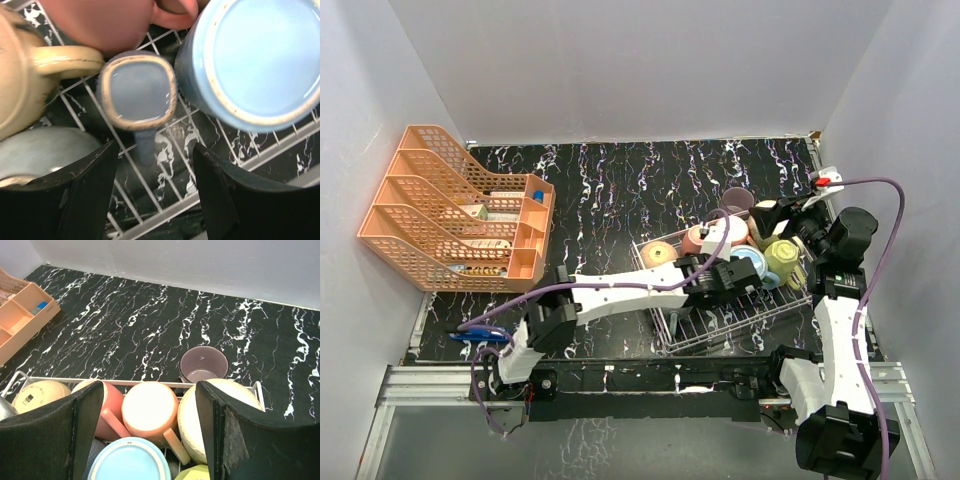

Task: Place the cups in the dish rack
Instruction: Turn the cup upside down in the dish rack.

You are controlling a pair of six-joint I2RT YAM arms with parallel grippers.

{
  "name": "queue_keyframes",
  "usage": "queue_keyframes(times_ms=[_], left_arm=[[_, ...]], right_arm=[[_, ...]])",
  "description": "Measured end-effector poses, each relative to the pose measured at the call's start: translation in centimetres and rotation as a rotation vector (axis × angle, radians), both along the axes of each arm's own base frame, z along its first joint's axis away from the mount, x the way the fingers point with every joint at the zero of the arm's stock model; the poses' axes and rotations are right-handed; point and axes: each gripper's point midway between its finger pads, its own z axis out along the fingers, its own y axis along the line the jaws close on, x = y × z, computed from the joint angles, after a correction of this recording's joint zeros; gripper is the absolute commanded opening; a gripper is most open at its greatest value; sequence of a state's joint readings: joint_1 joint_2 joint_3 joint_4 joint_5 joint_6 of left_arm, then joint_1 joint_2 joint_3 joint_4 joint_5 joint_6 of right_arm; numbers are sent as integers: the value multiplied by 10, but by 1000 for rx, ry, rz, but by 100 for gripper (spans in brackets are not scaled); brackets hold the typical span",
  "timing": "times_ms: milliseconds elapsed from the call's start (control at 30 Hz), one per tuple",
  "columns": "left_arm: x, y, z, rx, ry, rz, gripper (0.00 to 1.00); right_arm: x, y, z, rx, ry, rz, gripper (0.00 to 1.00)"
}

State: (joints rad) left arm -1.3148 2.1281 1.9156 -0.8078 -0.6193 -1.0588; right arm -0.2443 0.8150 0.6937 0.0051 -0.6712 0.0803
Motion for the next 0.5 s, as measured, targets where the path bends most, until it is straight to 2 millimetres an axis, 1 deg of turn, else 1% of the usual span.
queue_keyframes(times_ms=[133,233,300,467,500], left_arm=[[-7,18,26,-43,0,-59,63],[-13,31,44,-80,-6,-117,64],[-17,38,56,-111,-20,-171,69],[-28,61,77,-206,-81,-353,91],[-29,65,82,-234,-92,-389,92]], right_arm=[[-5,9,-3,-32,21,72,76],[-7,15,3,-60,29,131,76],[-10,19,12,-82,22,170,77],[-13,24,39,-145,-21,229,77],[-14,25,44,-158,-31,242,79]])
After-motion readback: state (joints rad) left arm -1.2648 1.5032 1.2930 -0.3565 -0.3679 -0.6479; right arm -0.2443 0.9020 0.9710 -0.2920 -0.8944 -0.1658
